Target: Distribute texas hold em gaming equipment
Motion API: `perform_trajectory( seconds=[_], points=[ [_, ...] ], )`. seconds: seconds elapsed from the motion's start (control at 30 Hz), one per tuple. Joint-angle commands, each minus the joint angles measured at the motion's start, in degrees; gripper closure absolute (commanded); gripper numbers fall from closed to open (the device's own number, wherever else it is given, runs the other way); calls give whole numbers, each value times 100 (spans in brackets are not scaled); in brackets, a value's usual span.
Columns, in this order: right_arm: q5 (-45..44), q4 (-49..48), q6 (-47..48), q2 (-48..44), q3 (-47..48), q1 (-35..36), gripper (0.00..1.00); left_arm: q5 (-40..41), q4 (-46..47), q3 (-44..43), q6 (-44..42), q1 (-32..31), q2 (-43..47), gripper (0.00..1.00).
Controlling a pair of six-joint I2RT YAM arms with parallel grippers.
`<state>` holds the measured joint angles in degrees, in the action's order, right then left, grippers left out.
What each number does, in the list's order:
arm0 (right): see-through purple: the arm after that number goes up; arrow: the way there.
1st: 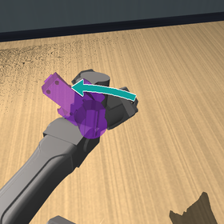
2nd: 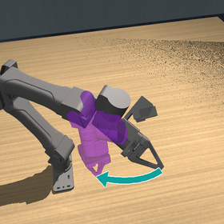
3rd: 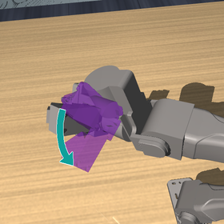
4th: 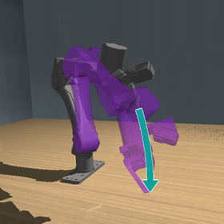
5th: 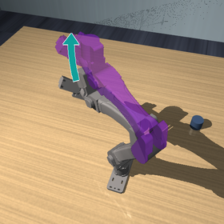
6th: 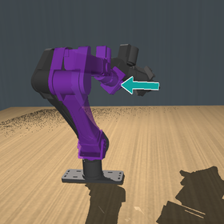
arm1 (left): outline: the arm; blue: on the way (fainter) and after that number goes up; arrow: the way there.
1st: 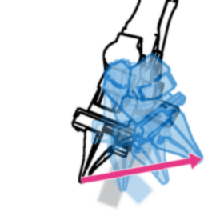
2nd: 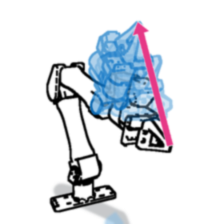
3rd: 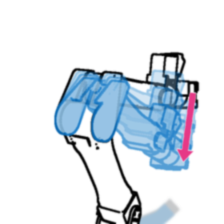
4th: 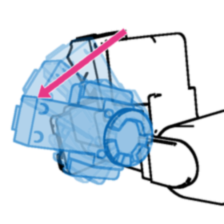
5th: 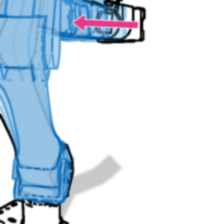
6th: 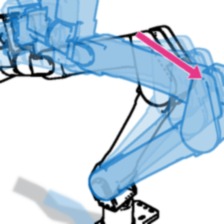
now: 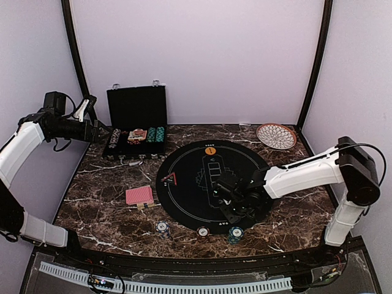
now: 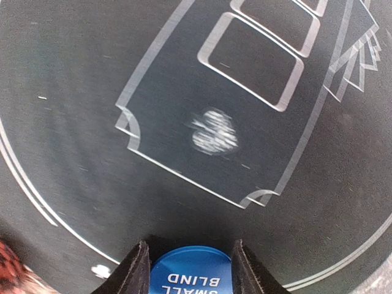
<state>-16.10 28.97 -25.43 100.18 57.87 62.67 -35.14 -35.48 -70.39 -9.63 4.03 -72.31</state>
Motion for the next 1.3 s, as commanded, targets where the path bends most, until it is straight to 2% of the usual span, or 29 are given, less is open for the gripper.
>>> perform_trajectory(
  seconds=[0.0, 0.53, 0.67, 0.9, 1.1, 1.27],
  points=[
    [-215, 363, -67, -262, -324, -199, 55, -93, -93, -223, 40, 28, 37, 1],
    [-296, 400, -3, -614, -711, -578, 55, -134, -114, -247, 23, 27, 24, 1],
    [-517, 644, -36, -655, -402, -582, 46, -140, -131, -274, 18, 27, 6, 1],
    [-605, 1180, -276, -1504, 246, -459, 28, -160, -286, -399, -77, 22, -42, 1],
    [-11, 1863, -715, -1719, 509, 343, 13, -180, -340, -410, -107, 27, -17, 1],
    [387, 2074, -1121, -1637, 389, 1064, 8, -199, -343, -383, -160, 27, 20, 1]
  ],
)
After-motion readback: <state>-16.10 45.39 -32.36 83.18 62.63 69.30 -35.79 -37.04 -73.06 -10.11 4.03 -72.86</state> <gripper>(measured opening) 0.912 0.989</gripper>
